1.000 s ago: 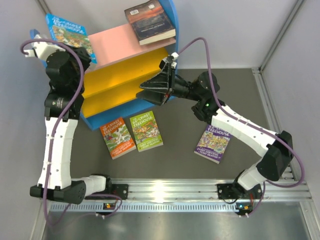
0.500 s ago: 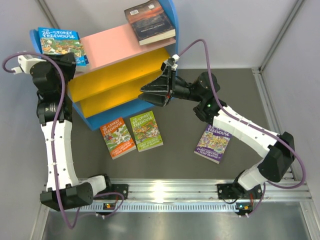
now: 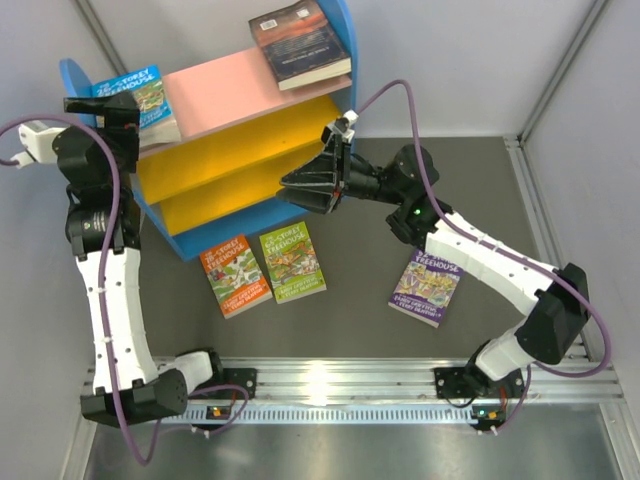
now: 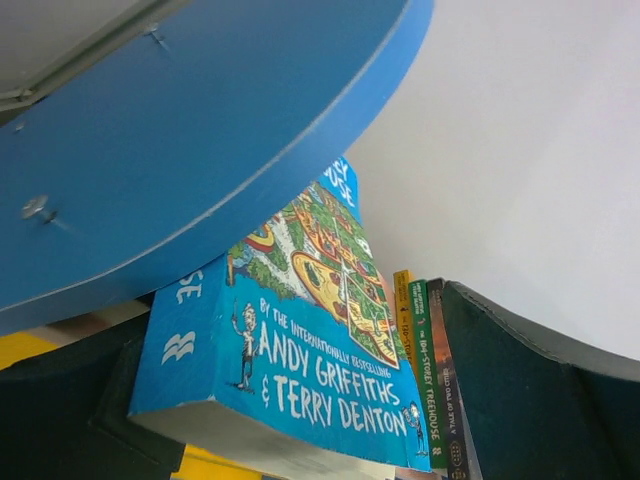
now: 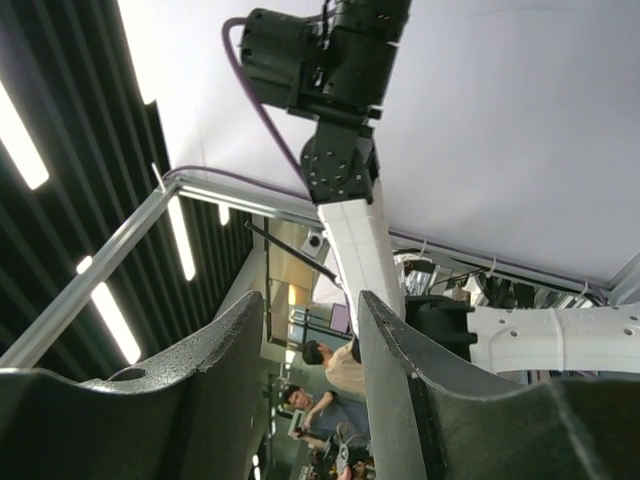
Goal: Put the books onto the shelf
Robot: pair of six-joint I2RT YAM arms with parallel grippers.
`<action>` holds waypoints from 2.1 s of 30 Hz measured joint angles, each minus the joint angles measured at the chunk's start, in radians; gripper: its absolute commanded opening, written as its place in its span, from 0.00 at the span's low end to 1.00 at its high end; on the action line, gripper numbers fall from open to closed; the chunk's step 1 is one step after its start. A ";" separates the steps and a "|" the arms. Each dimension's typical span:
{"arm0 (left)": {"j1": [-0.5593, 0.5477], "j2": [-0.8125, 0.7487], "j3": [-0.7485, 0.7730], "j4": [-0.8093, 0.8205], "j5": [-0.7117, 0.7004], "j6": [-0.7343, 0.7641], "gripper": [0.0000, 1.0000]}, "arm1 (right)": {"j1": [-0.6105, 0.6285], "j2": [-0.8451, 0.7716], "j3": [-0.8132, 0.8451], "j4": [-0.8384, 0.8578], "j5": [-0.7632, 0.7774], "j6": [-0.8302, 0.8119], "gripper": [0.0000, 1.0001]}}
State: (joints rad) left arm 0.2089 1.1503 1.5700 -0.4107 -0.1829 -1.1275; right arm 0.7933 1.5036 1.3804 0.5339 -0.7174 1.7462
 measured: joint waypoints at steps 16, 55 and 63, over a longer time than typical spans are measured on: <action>0.008 -0.034 0.012 -0.249 0.006 -0.082 0.99 | -0.008 -0.005 -0.053 0.002 0.002 0.000 0.41; 0.008 -0.035 -0.011 -0.217 0.094 -0.126 0.99 | -0.009 -0.082 -0.156 -0.030 0.029 -0.045 0.34; 0.008 -0.036 -0.011 -0.217 0.144 -0.103 0.99 | -0.009 -0.122 -0.196 -0.045 0.046 -0.053 0.34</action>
State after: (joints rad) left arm 0.2165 1.1141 1.5593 -0.6273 -0.0391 -1.2308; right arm 0.7841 1.3815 1.1843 0.4889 -0.6716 1.6936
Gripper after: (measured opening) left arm 0.988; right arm 0.344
